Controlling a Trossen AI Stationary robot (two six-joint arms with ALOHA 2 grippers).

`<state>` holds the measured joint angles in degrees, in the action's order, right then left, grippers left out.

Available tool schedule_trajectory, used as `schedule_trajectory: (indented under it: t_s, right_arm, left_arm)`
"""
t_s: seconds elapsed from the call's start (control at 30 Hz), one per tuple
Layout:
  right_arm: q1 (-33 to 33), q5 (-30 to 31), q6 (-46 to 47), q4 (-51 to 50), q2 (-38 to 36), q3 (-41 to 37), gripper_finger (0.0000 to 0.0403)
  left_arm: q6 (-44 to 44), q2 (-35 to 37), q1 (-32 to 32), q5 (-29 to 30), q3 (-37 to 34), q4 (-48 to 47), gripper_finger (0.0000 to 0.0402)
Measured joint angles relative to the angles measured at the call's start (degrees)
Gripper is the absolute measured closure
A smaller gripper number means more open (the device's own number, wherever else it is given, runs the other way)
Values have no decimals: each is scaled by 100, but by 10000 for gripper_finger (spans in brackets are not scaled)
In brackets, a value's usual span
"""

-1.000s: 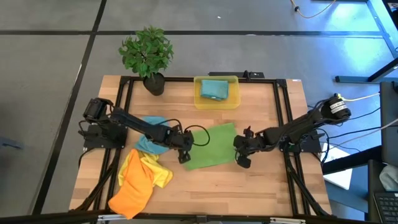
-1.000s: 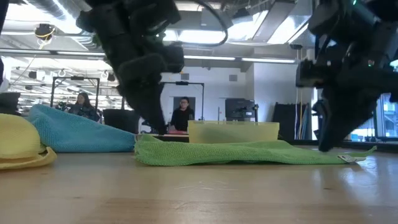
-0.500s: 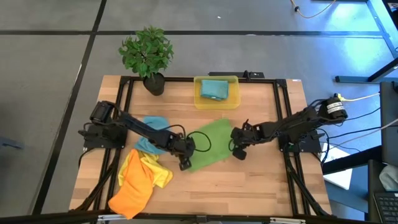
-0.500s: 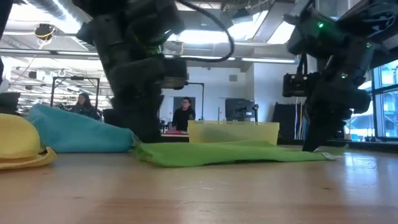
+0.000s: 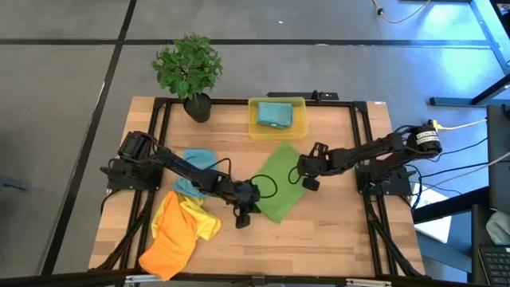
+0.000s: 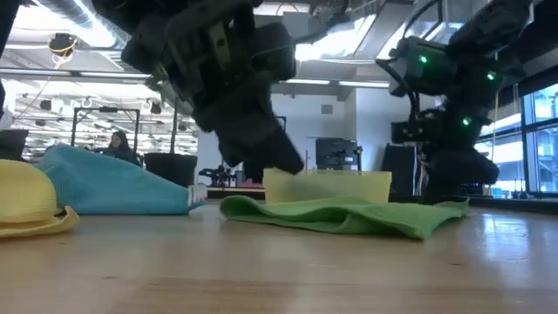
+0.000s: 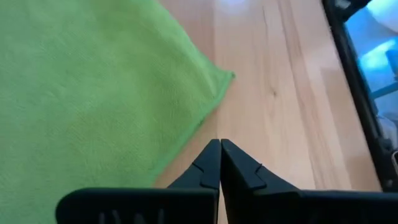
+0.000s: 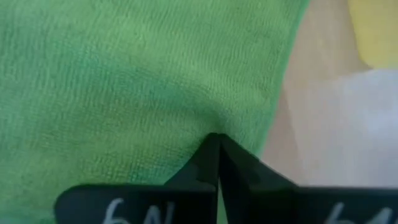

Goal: Fold microfiber towels
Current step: Fold the green microfiber towel

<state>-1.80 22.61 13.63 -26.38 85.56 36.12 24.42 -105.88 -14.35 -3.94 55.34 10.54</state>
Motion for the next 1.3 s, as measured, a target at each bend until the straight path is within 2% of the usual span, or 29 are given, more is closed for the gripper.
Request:
schedule_trajectory:
  t_s: [0.17,0.3,0.4,0.53,0.7,0.8,0.87,0.93,1.13,1.3]
  right_arm:
    - [-87,17,-202,-661,-66,480,396]
    - [-345,16,-240,-673,-300,620,395]
    - [-620,-20,-192,-562,-473,628,395]
    - [-1129,-228,-72,221,-517,625,395]
    - [-1780,-683,-364,2285,-296,487,395]
    - [-2044,-448,-489,2473,-135,486,395]
    - [-2098,-159,-387,2435,-13,484,395]
    - [-2095,-143,-303,2459,94,481,395]
    - [-2371,-458,-553,3926,670,538,395]
    - [-2630,-446,-774,3997,1374,1016,395]
  left_arm:
    - [-328,425,6,492,9,-657,401]
    - [-685,741,-61,1052,10,-1216,401]
    - [-710,816,-88,1201,10,-1409,401]
    - [-712,739,-102,1228,13,-1426,401]
    - [-834,464,-211,1263,12,-1238,401]
    - [-961,329,-512,1457,14,-875,401]
    - [-987,254,-750,1668,12,-644,401]
    - [-999,82,-917,1857,34,-175,401]
    - [-864,-84,-1039,3381,12,-303,401]
    - [-560,-84,-651,3638,16,-590,401]
